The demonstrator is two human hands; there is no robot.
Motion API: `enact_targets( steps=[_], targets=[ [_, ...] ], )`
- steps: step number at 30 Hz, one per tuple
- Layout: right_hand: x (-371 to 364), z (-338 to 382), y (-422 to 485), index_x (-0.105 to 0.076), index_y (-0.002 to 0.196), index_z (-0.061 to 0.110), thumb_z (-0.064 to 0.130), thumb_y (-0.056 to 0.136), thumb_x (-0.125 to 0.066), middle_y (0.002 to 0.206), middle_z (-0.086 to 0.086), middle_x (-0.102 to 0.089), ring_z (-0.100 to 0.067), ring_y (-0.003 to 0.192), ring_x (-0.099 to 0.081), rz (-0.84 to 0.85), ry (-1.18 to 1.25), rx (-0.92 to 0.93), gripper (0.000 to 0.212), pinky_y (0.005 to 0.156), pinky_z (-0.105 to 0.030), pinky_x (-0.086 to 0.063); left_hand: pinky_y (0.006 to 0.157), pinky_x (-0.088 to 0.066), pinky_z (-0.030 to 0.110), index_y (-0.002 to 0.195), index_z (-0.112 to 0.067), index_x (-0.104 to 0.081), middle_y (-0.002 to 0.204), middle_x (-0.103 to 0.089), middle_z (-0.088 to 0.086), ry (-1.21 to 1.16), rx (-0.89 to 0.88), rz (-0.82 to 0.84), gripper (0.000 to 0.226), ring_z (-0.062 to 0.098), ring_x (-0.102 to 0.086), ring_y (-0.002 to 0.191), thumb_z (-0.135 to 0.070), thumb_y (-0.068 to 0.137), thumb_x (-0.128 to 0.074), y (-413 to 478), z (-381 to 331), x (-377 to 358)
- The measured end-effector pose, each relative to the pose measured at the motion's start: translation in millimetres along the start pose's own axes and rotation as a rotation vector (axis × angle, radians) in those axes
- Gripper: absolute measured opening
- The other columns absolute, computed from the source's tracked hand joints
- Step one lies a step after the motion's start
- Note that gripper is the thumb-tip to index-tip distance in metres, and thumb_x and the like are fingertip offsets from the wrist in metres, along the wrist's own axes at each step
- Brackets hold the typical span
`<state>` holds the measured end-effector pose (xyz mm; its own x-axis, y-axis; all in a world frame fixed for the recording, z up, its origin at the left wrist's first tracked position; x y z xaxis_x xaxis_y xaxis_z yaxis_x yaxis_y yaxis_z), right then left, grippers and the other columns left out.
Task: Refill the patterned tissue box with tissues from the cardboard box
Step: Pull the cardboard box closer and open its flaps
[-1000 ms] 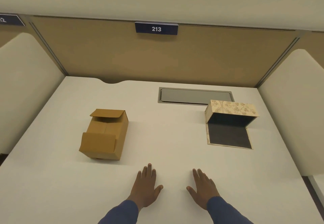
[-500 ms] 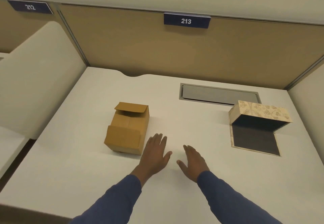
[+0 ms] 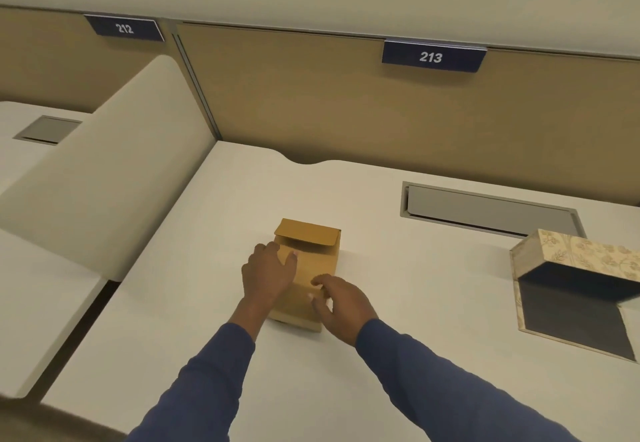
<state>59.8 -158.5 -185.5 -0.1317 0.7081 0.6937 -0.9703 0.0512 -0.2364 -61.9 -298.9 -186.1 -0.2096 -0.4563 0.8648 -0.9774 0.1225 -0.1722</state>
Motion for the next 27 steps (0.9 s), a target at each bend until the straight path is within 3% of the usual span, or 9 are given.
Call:
enact_targets(
  steps=[2,4,7,11,16,20,24,27],
  targets=[
    [-0.4,5.1,1.5,-0.061,0.101,0.021,0.043,0.103,-0.041,0.091,0.0,-0.068,-0.02,0.082,-0.06,0.008,0.046,0.02,0.03,0.077,-0.039,-0.053,0.098,-0.05,0.045,0.135,-0.013,-0.056,0.134,-0.058,0.011,-0.016,0.109,0.089,0.058,0.033,-0.06,0.118,-0.053,0.094,-0.054,9.3,6.1,2.7],
    [-2.1,8.1,2.3,-0.061,0.089,0.015,0.039,0.104,-0.041,0.083,-0.004,-0.066,-0.024,0.077,-0.059,0.081,0.024,0.06,0.035,0.072,-0.04,-0.05,0.096,-0.052,0.044,0.136,-0.013,-0.052,0.135,-0.056,0.01,0.07,0.131,0.213,0.062,0.032,-0.059,0.119,-0.057,0.093,-0.054,14.7,9.8,3.5],
    [-6.9,11.6,4.2,-0.063,0.089,0.01,0.038,0.104,-0.041,0.084,-0.009,-0.067,-0.027,0.076,-0.059,0.163,-0.061,0.134,0.038,0.069,-0.038,-0.047,0.095,-0.053,0.043,0.141,-0.014,-0.04,0.135,-0.055,0.01,0.174,0.123,0.405,0.069,0.032,-0.058,0.119,-0.053,0.088,-0.061,16.7,12.5,4.2],
    [-13.7,16.2,4.0,-0.066,0.1,0.014,0.043,0.099,-0.05,0.094,-0.005,-0.068,-0.022,0.083,-0.061,0.235,-0.065,0.213,0.033,0.074,-0.034,-0.051,0.092,-0.053,0.042,0.144,-0.015,-0.032,0.133,-0.055,0.012,0.29,0.081,0.507,0.074,0.032,-0.058,0.118,-0.044,0.086,-0.067,17.4,12.7,6.0],
    [-29.4,12.6,1.0,-0.065,0.11,0.017,0.049,0.089,-0.064,0.104,-0.005,-0.064,-0.026,0.092,-0.055,0.33,-0.322,0.395,0.039,0.082,-0.033,-0.042,0.079,-0.049,0.036,0.149,-0.019,-0.024,0.13,-0.051,0.011,0.399,0.025,0.423,0.08,0.031,-0.059,0.112,-0.037,0.084,-0.068,2.7,15.4,-3.7],
    [-21.8,11.0,18.0,-0.066,0.107,0.015,0.041,0.093,-0.054,0.101,-0.006,-0.064,-0.028,0.092,-0.056,0.238,-0.399,0.28,0.032,0.081,-0.034,-0.043,0.089,-0.05,0.037,0.157,-0.02,-0.006,0.137,-0.046,0.012,0.452,0.005,0.338,0.1,0.029,-0.055,0.116,-0.045,0.085,-0.071,-13.6,24.0,-14.3],
    [5.4,1.8,48.9,-0.051,0.135,0.019,0.043,0.093,-0.055,0.141,-0.007,-0.048,-0.03,0.126,-0.046,0.042,-0.459,0.08,0.048,0.107,-0.043,-0.038,0.096,-0.047,0.038,0.159,-0.017,0.001,0.147,-0.037,0.015,0.513,0.003,0.285,0.101,0.03,-0.049,0.122,-0.044,0.089,-0.067,-29.1,27.4,-23.7],
    [24.1,-2.0,68.6,-0.035,0.148,0.02,0.044,0.091,-0.059,0.16,-0.009,-0.026,-0.032,0.144,-0.03,-0.05,-0.456,0.043,0.066,0.115,-0.044,-0.031,0.099,-0.046,0.04,0.157,-0.014,-0.005,0.149,-0.032,0.015,0.468,0.003,0.247,0.091,0.031,-0.049,0.121,-0.034,0.09,-0.063,-36.9,25.9,-25.4]
  ],
)
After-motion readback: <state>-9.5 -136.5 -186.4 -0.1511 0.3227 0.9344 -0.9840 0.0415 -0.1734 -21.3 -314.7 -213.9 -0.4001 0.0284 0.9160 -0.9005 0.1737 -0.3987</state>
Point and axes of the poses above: each hand's wrist, its own y-axis towards the middle knuckle, its own x-axis out of the back of the hand, z = x × y, the point moved 1 cm from there along y, towards the middle knuckle
